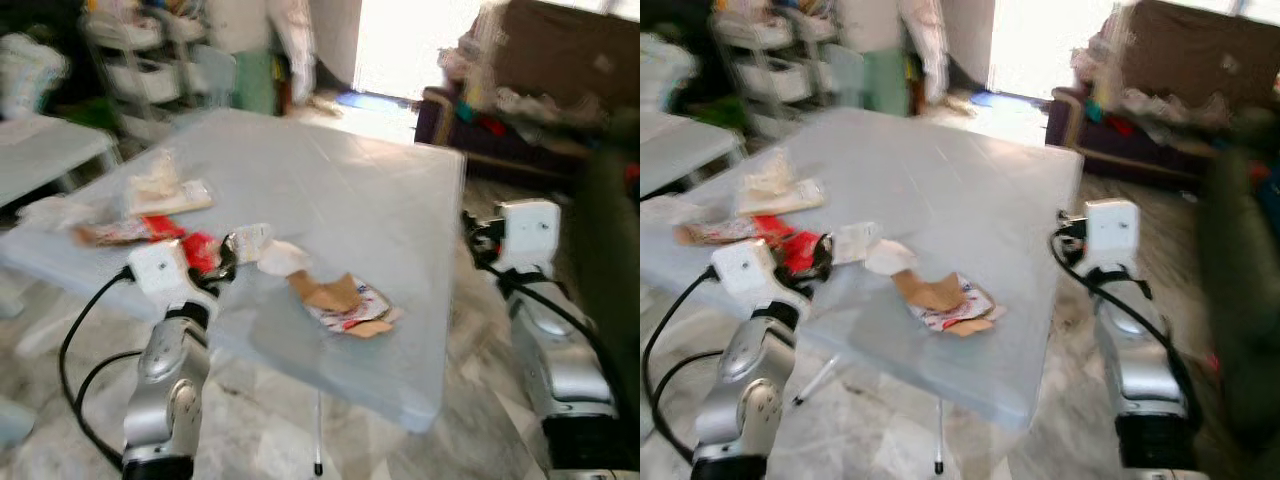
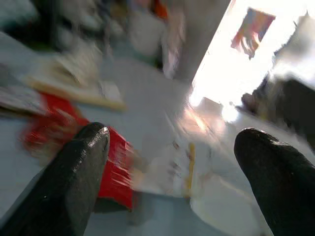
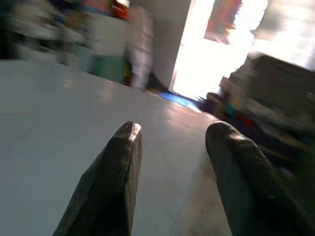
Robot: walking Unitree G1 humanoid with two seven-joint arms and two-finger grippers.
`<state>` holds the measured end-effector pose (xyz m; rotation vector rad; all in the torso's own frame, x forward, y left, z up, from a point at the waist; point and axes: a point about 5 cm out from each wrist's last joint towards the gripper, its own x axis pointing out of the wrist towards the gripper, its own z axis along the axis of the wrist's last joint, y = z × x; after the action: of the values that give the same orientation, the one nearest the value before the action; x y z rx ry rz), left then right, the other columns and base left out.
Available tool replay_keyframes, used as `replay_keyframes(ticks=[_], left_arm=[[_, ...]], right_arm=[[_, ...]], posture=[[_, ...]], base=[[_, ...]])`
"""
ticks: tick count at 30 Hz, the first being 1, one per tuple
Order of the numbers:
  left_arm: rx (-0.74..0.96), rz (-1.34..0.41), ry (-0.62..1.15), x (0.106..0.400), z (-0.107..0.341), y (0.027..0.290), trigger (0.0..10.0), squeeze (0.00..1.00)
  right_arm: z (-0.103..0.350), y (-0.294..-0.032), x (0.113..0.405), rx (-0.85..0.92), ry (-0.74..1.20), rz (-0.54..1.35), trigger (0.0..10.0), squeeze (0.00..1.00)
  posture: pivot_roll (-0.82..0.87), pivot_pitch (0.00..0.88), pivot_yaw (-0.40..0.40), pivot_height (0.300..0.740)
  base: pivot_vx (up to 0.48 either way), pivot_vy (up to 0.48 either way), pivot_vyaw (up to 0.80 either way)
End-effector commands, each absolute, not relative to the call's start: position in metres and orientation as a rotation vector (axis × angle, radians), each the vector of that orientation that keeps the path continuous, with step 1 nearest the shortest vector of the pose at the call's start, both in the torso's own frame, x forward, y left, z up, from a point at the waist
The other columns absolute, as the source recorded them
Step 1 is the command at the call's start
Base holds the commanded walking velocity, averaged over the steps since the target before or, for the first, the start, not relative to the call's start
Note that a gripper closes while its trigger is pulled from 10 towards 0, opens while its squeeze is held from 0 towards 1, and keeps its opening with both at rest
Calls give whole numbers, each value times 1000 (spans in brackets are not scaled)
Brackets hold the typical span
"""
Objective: Picking trash to rubbish bin
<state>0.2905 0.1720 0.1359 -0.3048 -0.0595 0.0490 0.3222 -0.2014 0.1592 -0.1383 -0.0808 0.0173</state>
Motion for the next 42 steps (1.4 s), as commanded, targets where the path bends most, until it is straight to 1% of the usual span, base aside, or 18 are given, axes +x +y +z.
replay_keyframes(ticks=[1,4,10,12,19,29,33,35,36,38,39,42], left_arm=[[-306,78,-39,289,132,177,10000,0],[-341,105,-22,292,130,181,10000,0],[-333,110,-30,294,131,187,10000,0],[-352,106,-32,294,131,186,10000,0],[-337,110,-8,293,126,184,10000,0],[-285,92,10,290,122,183,10000,0],[-265,81,24,288,119,182,10000,0],[-226,50,17,285,119,180,10000,0],[-200,34,-1,284,121,179,10000,35],[-190,29,-9,284,122,179,10000,35],[-176,18,-26,283,124,179,10000,1000],[-140,-7,-83,278,131,177,10000,1000]], right_arm=[[161,-195,324,-142,-90,33,10000,0],[161,-195,324,-141,-91,34,10000,0],[160,-196,323,-143,-92,31,10000,0],[160,-197,323,-143,-93,29,10000,0],[160,-197,324,-145,-93,27,10000,0],[159,-195,324,-140,-91,39,10000,0],[161,-195,323,-147,-95,75,10000,0],[163,-197,321,-124,-93,110,10000,0],[165,-198,320,-117,-105,125,10000,1000],[166,-198,319,-113,-112,131,10000,1000],[167,-199,318,-110,-121,141,10000,1000],[168,-199,314,-102,-124,164,10000,1000]], posture=[[-22,0,-71,740],[-24,0,-67,740],[-25,0,-67,740],[-25,0,-66,740],[-24,0,-65,740],[-18,0,-66,740],[-17,0,-64,740],[-16,0,-62,740],[-16,0,-59,740],[-16,0,-59,740],[-16,0,-59,740],[-13,0,-58,740]], base=[[0,0,0],[349,330,0],[357,322,0],[0,0,0],[0,0,0],[0,0,0],[0,0,0],[0,0,0],[0,0,0],[0,0,0],[0,0,0],[0,0,0]])
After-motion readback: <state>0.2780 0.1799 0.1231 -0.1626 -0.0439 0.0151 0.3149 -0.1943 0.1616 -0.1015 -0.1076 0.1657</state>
